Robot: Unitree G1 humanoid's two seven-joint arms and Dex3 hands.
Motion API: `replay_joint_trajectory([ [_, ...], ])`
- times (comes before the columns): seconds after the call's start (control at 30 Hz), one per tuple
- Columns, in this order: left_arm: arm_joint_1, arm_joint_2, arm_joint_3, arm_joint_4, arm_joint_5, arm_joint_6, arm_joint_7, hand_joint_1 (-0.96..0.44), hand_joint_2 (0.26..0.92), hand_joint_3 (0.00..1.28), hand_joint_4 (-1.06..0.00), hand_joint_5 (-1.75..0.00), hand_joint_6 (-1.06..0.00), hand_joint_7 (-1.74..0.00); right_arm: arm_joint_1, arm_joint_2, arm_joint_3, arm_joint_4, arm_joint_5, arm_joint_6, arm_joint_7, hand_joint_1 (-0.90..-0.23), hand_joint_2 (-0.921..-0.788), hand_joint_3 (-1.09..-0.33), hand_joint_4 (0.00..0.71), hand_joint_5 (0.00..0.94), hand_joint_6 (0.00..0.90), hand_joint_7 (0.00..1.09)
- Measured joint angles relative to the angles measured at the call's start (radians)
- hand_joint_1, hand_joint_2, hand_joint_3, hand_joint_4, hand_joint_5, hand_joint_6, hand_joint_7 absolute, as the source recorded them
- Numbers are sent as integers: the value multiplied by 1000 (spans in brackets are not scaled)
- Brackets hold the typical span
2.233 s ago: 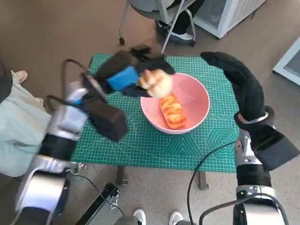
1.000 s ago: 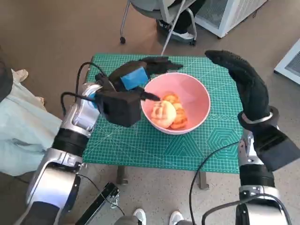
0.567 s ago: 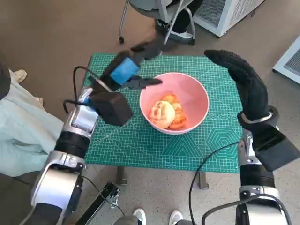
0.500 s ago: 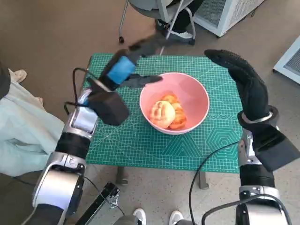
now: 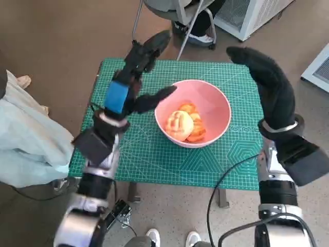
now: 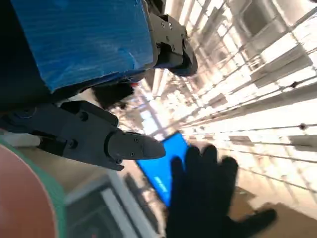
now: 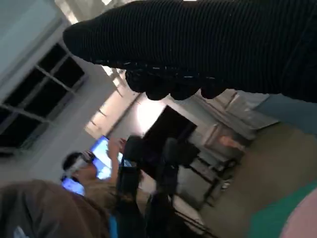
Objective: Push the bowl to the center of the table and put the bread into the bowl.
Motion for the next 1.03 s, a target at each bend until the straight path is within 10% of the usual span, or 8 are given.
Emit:
replay_joint_trajectory([
  [1.03, 65, 1, 34, -142, -37, 73, -41, -382, 921, 284, -348, -16, 0, -805, 4, 40, 9, -65, -44, 27, -46, -663, -921, -773, 263, 0, -1, 701],
])
